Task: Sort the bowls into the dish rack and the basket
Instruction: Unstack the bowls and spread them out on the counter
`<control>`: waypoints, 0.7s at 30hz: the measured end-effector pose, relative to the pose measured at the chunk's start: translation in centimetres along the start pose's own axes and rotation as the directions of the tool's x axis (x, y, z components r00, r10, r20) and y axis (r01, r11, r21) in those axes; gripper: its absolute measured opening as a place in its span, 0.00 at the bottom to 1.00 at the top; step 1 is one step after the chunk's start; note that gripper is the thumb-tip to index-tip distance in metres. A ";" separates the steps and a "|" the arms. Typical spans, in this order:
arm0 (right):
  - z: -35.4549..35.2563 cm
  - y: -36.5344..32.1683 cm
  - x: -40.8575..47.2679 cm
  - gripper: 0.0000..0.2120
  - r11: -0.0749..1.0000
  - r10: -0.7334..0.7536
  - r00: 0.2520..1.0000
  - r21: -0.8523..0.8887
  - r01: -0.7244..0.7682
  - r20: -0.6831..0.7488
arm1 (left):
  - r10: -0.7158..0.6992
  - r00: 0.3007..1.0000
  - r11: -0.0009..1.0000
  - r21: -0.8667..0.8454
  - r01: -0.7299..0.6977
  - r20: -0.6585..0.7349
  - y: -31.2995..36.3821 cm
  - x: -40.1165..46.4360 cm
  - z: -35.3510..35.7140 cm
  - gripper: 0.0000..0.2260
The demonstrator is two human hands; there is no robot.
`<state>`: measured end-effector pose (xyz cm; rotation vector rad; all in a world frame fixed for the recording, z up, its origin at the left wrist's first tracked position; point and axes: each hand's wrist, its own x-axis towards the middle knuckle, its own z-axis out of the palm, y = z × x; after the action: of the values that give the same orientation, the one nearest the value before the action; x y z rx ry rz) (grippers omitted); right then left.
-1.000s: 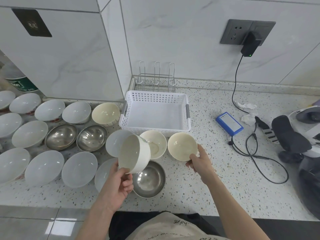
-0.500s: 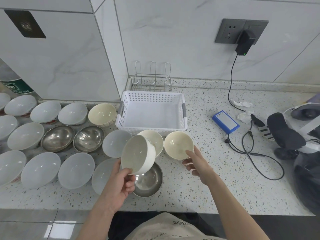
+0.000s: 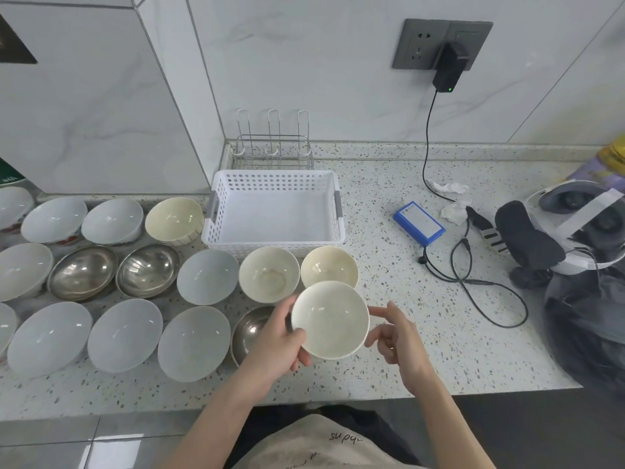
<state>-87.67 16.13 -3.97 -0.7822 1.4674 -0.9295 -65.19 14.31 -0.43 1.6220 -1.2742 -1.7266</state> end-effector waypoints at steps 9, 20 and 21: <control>-0.4 0.9 -1.0 0.12 0.925 -0.069 0.997 -0.371 0.081 0.045 | 0.007 0.999 0.980 0.200 -0.016 0.049 -1.8 1.7 2.5 0.26; 0.1 2.0 -0.4 0.23 0.870 -0.067 0.997 -0.487 0.075 0.035 | 0.028 0.998 0.887 0.458 -0.052 0.060 -3.0 1.7 2.4 0.42; 0.2 2.1 -0.4 0.21 0.871 -0.060 0.998 -0.487 0.068 0.032 | 0.038 0.997 0.869 0.491 -0.068 0.071 -3.0 1.7 2.4 0.45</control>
<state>-87.38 17.46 -5.68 -1.2106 1.6964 -0.5958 -66.98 15.11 -4.13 1.7859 -1.8899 -1.4983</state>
